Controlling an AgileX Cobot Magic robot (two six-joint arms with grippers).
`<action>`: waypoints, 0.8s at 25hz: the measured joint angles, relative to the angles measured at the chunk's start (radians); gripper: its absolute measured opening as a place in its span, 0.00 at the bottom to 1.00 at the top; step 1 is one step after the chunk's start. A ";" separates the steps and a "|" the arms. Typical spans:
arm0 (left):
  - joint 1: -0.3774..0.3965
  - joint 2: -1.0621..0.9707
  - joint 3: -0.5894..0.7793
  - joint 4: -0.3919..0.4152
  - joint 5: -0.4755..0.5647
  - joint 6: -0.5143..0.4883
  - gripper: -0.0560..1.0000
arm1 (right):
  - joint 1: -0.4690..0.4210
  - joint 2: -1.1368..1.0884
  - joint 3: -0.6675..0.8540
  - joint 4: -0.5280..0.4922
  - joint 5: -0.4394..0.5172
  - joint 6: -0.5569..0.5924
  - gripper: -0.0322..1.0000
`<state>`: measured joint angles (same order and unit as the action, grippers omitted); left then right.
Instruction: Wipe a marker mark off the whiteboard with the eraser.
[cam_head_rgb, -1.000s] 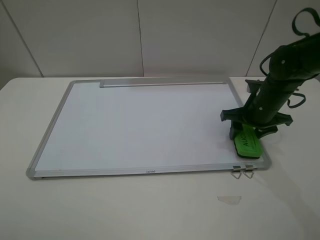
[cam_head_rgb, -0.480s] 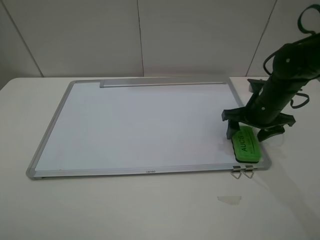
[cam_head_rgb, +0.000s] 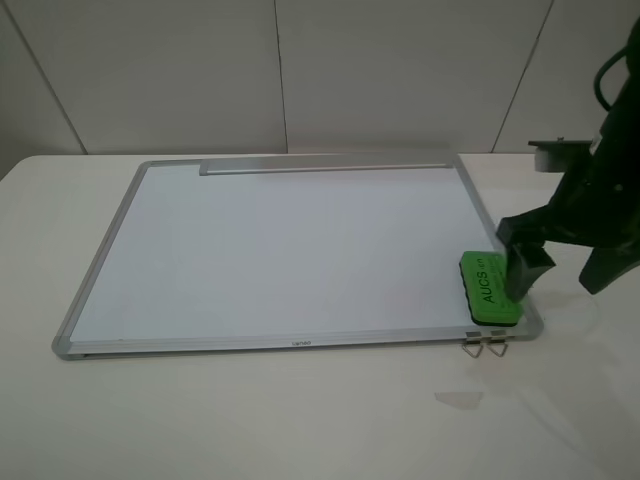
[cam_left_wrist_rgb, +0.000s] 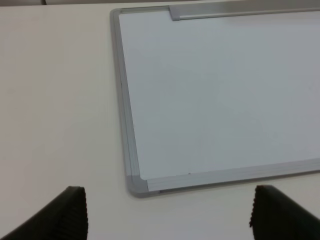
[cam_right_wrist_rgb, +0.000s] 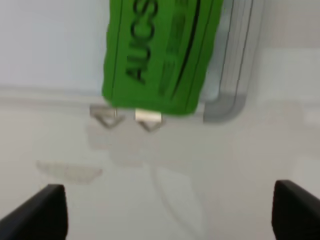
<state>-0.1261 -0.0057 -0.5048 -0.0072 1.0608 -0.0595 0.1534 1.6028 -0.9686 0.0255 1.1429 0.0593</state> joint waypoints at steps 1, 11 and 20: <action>0.000 0.000 0.000 0.000 0.000 0.000 0.70 | 0.000 -0.060 0.006 0.000 0.055 -0.043 0.82; 0.000 0.000 0.000 0.000 0.000 0.000 0.70 | 0.000 -0.420 0.218 0.001 0.073 -0.158 0.82; 0.000 0.000 0.000 0.000 0.000 0.000 0.70 | 0.000 -0.773 0.397 0.001 0.007 -0.105 0.83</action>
<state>-0.1261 -0.0057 -0.5048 -0.0072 1.0608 -0.0595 0.1534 0.8293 -0.5719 0.0264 1.1496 -0.0456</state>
